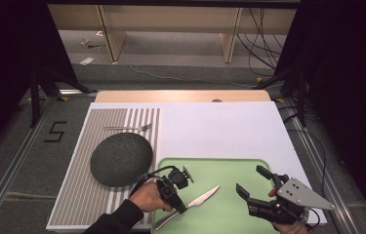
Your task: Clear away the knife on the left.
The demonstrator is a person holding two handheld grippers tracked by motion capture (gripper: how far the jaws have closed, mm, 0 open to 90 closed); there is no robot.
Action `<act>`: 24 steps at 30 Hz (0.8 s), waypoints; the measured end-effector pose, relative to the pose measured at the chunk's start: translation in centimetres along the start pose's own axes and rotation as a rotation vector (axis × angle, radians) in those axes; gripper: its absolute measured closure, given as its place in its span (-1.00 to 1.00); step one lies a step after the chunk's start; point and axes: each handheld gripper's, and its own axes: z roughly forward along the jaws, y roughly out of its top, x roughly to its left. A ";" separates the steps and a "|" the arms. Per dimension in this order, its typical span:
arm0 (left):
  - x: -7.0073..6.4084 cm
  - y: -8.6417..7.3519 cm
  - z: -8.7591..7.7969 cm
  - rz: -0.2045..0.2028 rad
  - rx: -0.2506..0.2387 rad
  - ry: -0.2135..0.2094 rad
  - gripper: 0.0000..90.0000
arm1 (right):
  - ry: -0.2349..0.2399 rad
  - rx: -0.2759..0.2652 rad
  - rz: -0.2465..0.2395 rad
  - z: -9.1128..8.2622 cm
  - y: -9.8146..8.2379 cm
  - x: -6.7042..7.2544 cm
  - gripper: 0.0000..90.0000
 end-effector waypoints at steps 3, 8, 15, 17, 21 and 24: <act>-0.4 0.2 -0.6 0.028 -0.073 0.028 0.27 | 0.001 0.002 0.001 0.0 0.0 0.0 -0.57; -1.7 0.9 -0.2 0.067 -0.130 0.097 0.01 | 0.001 0.001 -0.001 0.0 0.0 0.0 -0.57; -2.7 1.5 1.2 0.139 -0.160 0.149 -0.12 | 0.000 0.004 -0.005 0.1 0.0 0.1 -0.57; -2.7 1.4 1.3 0.143 -0.164 0.157 -0.10 | 0.000 0.003 -0.006 0.1 0.0 0.1 -0.57; -3.0 1.4 1.6 0.167 -0.171 0.147 0.19 | 0.000 0.005 -0.005 0.1 0.0 0.0 -0.57; -3.3 1.5 2.1 0.185 -0.150 0.145 0.42 | 0.000 0.004 -0.007 0.1 0.0 0.1 -0.57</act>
